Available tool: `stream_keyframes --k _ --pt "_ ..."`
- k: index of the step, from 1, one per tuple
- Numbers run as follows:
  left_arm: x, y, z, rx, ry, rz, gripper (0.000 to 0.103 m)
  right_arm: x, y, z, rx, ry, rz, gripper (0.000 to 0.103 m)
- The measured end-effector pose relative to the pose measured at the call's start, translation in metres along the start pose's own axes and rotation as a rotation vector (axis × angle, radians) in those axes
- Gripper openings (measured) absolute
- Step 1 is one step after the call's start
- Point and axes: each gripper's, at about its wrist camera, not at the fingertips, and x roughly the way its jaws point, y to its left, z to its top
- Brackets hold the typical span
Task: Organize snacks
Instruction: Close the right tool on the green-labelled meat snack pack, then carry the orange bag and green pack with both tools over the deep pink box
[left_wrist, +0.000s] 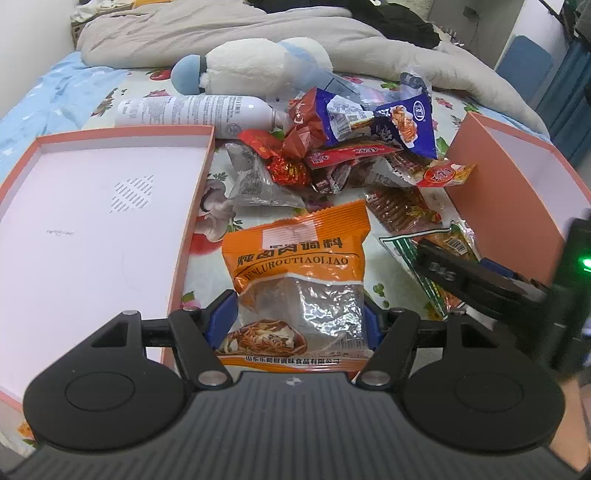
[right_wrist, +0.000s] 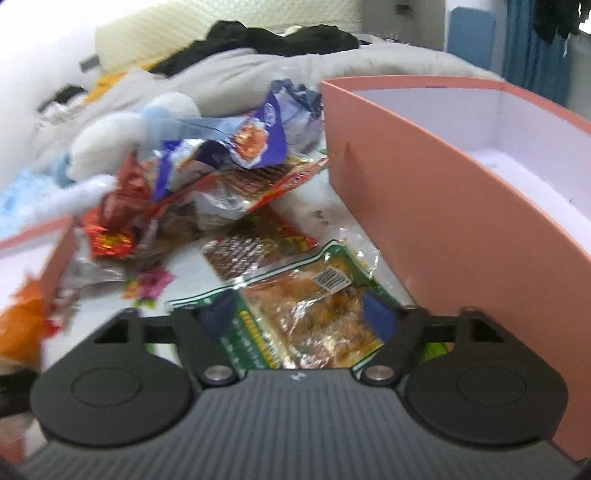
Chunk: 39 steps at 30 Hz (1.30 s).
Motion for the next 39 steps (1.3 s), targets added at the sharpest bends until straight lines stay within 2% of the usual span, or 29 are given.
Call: stream_keyframes --k 3,6,13,15,17,18,23,26,32,39 --pt "0.000 0.003 0.001 0.002 -0.002 -0.011 0.072 0.016 0.005 -0.001 -0.024 0.034 -0.038 0.088" --pt "0.002 0.007 0.000 0.003 0.002 -0.024 0.072 0.025 0.007 -0.003 -0.065 0.039 -0.035 0.103" --pt "0.005 0.015 -0.003 -0.013 0.012 -0.038 0.072 0.033 0.001 -0.004 -0.104 0.064 0.044 0.103" --pt "0.006 0.015 -0.003 -0.013 0.012 -0.040 0.072 0.031 0.000 -0.003 -0.117 0.069 0.063 0.097" --pt "0.007 0.015 -0.004 -0.014 0.014 -0.040 0.072 0.027 -0.003 -0.003 -0.137 0.061 0.073 0.083" --pt "0.008 0.015 -0.005 -0.014 0.016 -0.041 0.072 0.026 -0.003 -0.003 -0.145 0.061 0.080 0.081" --pt "0.008 0.010 -0.007 -0.012 0.024 -0.035 0.072 0.016 -0.009 -0.007 -0.178 0.063 0.118 0.053" --pt "0.003 0.006 -0.008 -0.005 0.018 -0.031 0.072 0.007 -0.007 -0.010 -0.194 0.065 0.137 0.041" --pt "-0.018 -0.008 -0.008 0.007 -0.014 -0.025 0.072 -0.020 -0.015 -0.013 -0.157 0.070 0.188 0.037" --pt "-0.059 -0.025 -0.015 0.002 -0.077 -0.012 0.072 -0.080 -0.029 -0.004 -0.156 0.013 0.252 0.037"
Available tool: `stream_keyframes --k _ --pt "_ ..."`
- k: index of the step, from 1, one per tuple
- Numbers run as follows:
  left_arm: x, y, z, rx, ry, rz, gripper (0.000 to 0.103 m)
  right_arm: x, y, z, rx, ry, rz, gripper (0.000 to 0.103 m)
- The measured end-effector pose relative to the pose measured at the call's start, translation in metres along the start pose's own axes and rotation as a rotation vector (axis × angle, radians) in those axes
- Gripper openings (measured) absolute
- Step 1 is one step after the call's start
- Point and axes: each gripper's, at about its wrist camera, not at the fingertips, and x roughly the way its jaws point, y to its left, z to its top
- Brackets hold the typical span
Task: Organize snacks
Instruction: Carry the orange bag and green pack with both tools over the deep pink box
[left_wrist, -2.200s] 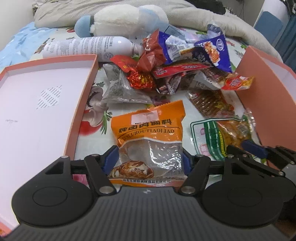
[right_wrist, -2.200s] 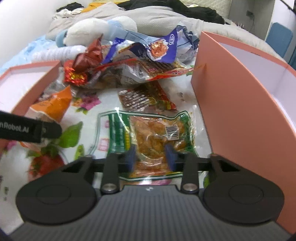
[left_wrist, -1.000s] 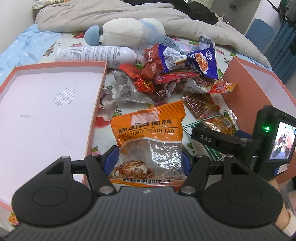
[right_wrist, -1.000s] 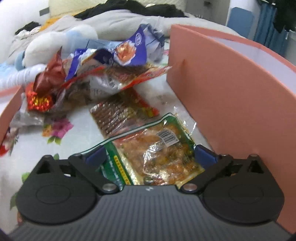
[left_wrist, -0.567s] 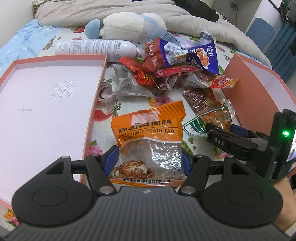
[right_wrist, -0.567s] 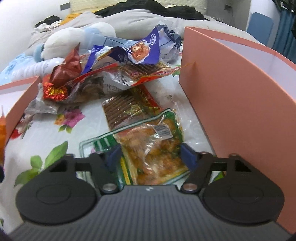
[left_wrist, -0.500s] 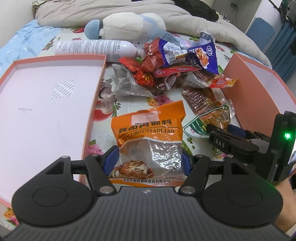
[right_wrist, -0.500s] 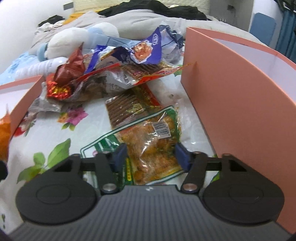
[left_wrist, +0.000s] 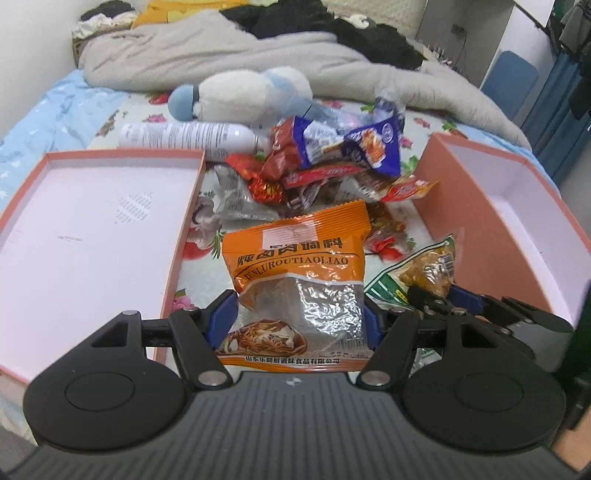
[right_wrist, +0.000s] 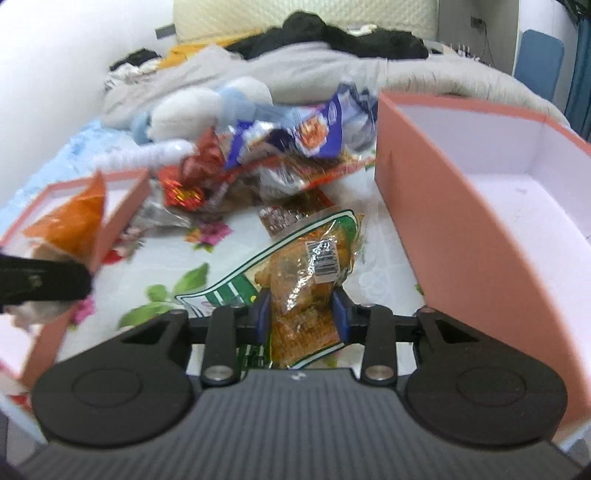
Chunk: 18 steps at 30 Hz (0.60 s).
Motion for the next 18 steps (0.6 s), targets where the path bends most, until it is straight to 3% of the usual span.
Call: stream_keyframes --k 11,18 --pt "-0.078 -0.018 -0.040 -0.050 -0.065 0.012 0.072 -0.114 -0.023 0.001 0.040 -0.092 0.066 0.037" --pt "-0.116 -0.038 -0.060 -0.062 -0.099 -0.012 0.072 -0.163 -0.041 -0.008 0.054 -0.129 0.079 0.038"
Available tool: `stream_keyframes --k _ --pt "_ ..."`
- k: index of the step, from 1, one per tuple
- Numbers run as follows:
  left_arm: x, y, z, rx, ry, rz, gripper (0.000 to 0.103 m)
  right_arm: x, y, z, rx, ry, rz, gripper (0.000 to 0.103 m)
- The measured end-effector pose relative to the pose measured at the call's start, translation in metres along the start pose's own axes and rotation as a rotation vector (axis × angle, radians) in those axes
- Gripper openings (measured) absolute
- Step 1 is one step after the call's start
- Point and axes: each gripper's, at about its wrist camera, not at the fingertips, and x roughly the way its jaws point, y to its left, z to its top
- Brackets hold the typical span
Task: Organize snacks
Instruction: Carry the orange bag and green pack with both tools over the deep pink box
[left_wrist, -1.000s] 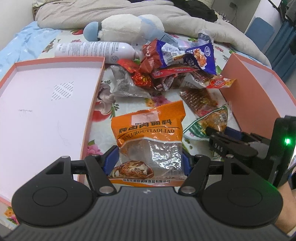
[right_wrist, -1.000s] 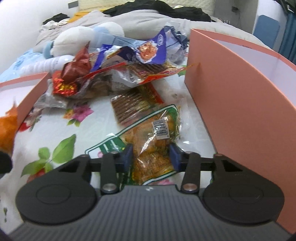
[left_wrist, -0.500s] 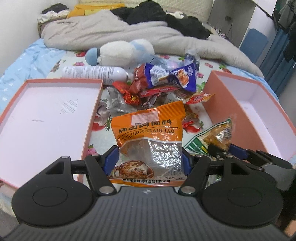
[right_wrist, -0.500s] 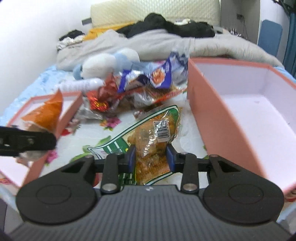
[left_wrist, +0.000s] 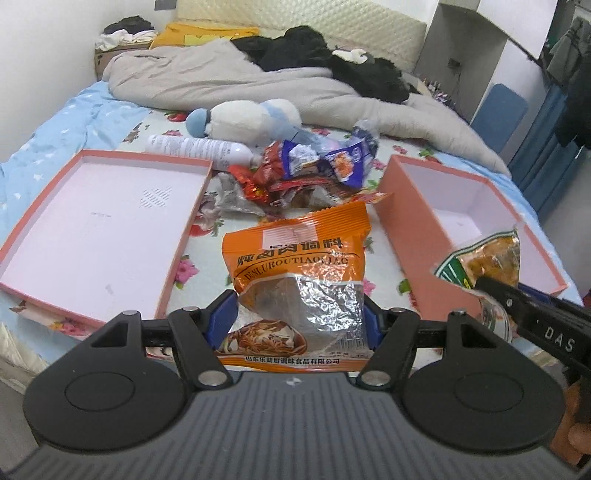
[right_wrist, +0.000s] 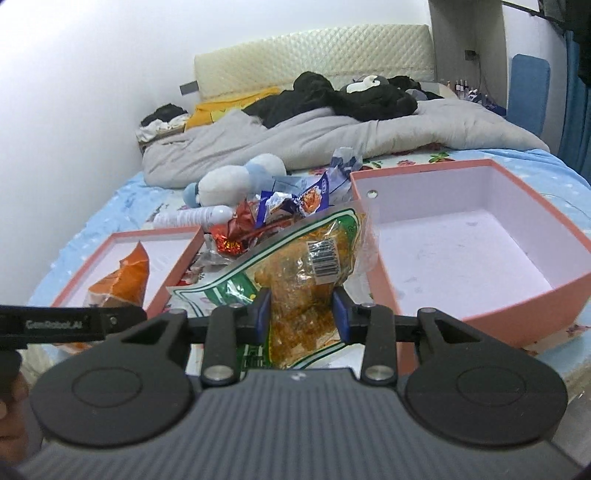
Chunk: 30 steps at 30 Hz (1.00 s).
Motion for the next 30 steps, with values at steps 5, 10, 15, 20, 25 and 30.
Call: stream_keyframes --k 5,10,15,20,25,30 --pt "-0.016 -0.026 -0.004 0.016 -0.026 -0.051 0.072 -0.027 -0.011 -0.003 0.004 -0.027 -0.017 0.038" --pt "-0.025 -0.056 -0.006 0.043 -0.035 -0.113 0.072 -0.049 -0.028 -0.009 0.030 -0.032 -0.056 0.038" --pt "-0.023 -0.085 -0.008 0.080 -0.013 -0.170 0.072 -0.061 -0.051 -0.014 0.076 -0.023 -0.100 0.038" --pt "-0.007 -0.108 0.003 0.103 0.003 -0.200 0.072 -0.056 -0.072 -0.011 0.118 -0.023 -0.127 0.039" --pt "0.013 -0.135 0.024 0.161 0.006 -0.221 0.072 -0.044 -0.098 0.000 0.170 -0.029 -0.145 0.039" --pt "0.047 -0.162 0.045 0.194 0.027 -0.232 0.072 -0.025 -0.124 0.016 0.196 -0.041 -0.167 0.040"
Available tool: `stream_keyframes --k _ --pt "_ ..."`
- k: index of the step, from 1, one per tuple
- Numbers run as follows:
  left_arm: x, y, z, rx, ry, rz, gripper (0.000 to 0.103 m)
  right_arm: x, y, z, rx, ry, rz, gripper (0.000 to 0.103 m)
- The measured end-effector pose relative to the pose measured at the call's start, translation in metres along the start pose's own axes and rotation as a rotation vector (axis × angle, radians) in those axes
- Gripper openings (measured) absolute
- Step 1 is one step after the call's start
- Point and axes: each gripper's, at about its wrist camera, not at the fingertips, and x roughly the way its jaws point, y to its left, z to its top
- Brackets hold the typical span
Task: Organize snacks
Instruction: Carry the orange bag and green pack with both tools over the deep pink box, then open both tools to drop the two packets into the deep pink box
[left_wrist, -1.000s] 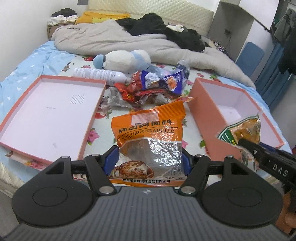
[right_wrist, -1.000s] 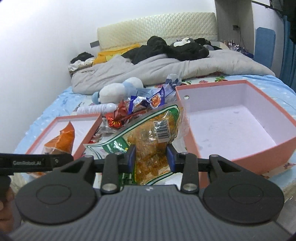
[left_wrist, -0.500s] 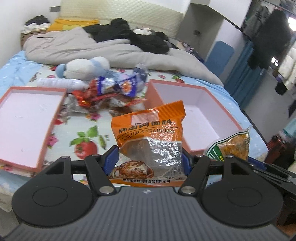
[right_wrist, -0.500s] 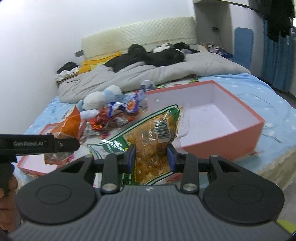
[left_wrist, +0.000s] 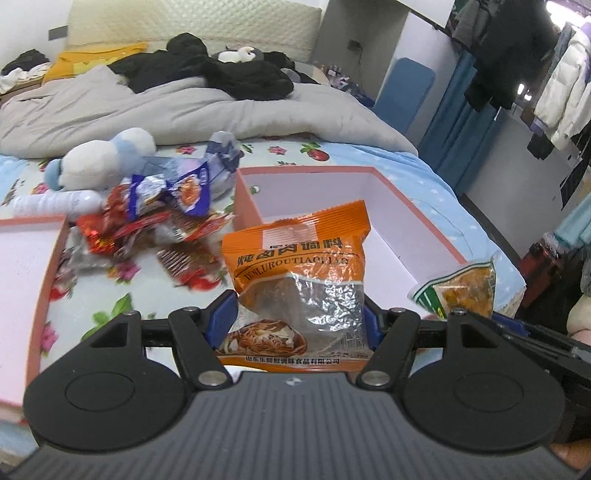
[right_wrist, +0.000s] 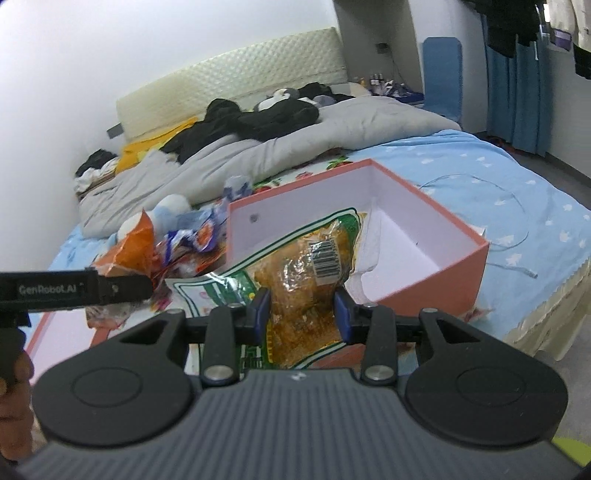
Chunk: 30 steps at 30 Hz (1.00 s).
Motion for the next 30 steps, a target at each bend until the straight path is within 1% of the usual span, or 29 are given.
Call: stream_keyframes --k 8,11,15,19,22,24,25,27,28,29,30 --pt "0.068 -0.018 0.045 0.052 0.048 -0.020 0.072 0.058 -0.023 0.032 0.017 0.004 -0.012 0.042" --pt "0.095 -0.026 0.058 0.068 0.081 -0.037 0.072 0.081 -0.029 0.042 0.012 0.025 -0.020 0.043" --pt "0.125 -0.034 0.071 0.101 0.115 -0.019 0.072 0.102 -0.036 0.045 0.007 0.042 -0.041 0.043" --pt "0.146 -0.037 0.080 0.117 0.135 0.002 0.072 0.122 -0.045 0.047 0.005 0.088 -0.066 0.044" --pt "0.152 -0.035 0.083 0.117 0.143 0.008 0.072 0.131 -0.051 0.046 0.002 0.123 -0.068 0.048" --pt "0.152 -0.033 0.083 0.111 0.146 0.010 0.073 0.134 -0.054 0.045 0.000 0.136 -0.082 0.057" --pt "0.152 -0.033 0.083 0.109 0.144 0.012 0.073 0.133 -0.055 0.045 0.005 0.135 -0.087 0.059" --pt "0.150 -0.034 0.082 0.121 0.136 0.019 0.073 0.130 -0.058 0.044 0.024 0.131 -0.078 0.071" --pt "0.147 -0.034 0.081 0.124 0.123 0.028 0.077 0.128 -0.059 0.043 0.033 0.125 -0.069 0.078" --pt "0.144 -0.034 0.081 0.125 0.116 0.033 0.083 0.126 -0.059 0.042 0.031 0.120 -0.066 0.079" --pt "0.140 -0.034 0.080 0.126 0.105 0.032 0.084 0.124 -0.059 0.042 0.024 0.116 -0.072 0.079"
